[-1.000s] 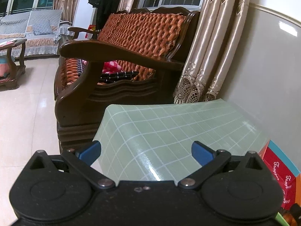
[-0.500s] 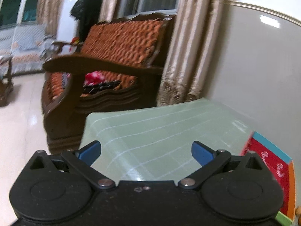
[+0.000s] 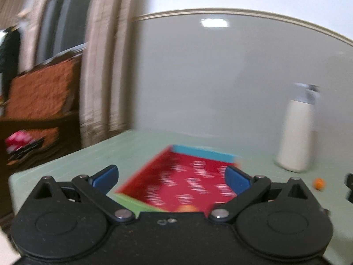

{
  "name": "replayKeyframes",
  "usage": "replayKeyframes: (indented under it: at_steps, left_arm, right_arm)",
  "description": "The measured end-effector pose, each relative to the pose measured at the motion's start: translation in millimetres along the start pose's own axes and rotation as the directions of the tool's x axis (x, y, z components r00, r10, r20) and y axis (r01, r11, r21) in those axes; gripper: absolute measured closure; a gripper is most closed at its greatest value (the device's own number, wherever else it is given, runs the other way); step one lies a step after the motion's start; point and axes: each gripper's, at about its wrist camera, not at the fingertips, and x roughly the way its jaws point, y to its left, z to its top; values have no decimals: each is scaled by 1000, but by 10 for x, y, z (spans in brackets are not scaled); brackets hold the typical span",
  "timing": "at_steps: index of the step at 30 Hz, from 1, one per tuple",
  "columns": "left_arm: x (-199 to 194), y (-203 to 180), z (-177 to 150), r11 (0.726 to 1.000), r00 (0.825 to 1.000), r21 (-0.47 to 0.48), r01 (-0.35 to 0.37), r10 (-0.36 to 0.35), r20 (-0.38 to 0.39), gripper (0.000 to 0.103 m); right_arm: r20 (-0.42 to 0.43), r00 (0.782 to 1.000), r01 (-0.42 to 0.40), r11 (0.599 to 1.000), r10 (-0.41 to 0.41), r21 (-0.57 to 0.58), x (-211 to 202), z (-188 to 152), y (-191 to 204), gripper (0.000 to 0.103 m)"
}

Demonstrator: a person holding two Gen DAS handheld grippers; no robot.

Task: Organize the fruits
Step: 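Grasp the large tangerine with the left gripper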

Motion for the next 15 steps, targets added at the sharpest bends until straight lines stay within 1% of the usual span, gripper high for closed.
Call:
replayKeyframes:
  at_steps: [3,6,10,11,12,14,15]
  left_arm:
    - [-11,-309,-62,993,995,62,103,-103,1,6]
    - [31,-636,-150,972,978,109,207,-203,-46,8]
    - [114,-1006,-257,941,955,170,292,-278,-101,14]
    - [142,-1106,-281,932,949,188,309,-291,-118,20]
    - [169,-1194,-302,923,943,202,327,-303,-138,21]
    - [229,-1386,-363,899,924,231,373,-337,-180,30]
    - [261,-1462,-388,887,916,244,391,-350,-197,32]
  right_arm:
    - [23,994,111,994,-110,-16,10,-59,-135,0]
    - [36,982,185,982,-184,-33,12,-99,-274,0]
    - [18,977,214,977,-214,1,44,-106,-519,0]
    - [13,976,218,976,-218,15,67,-92,-557,0]
    - [9,975,223,974,-224,27,78,-93,-621,0]
    - [-2,970,242,969,-242,44,58,-95,-745,0]
    - [-7,969,248,967,-248,56,50,-95,-801,0]
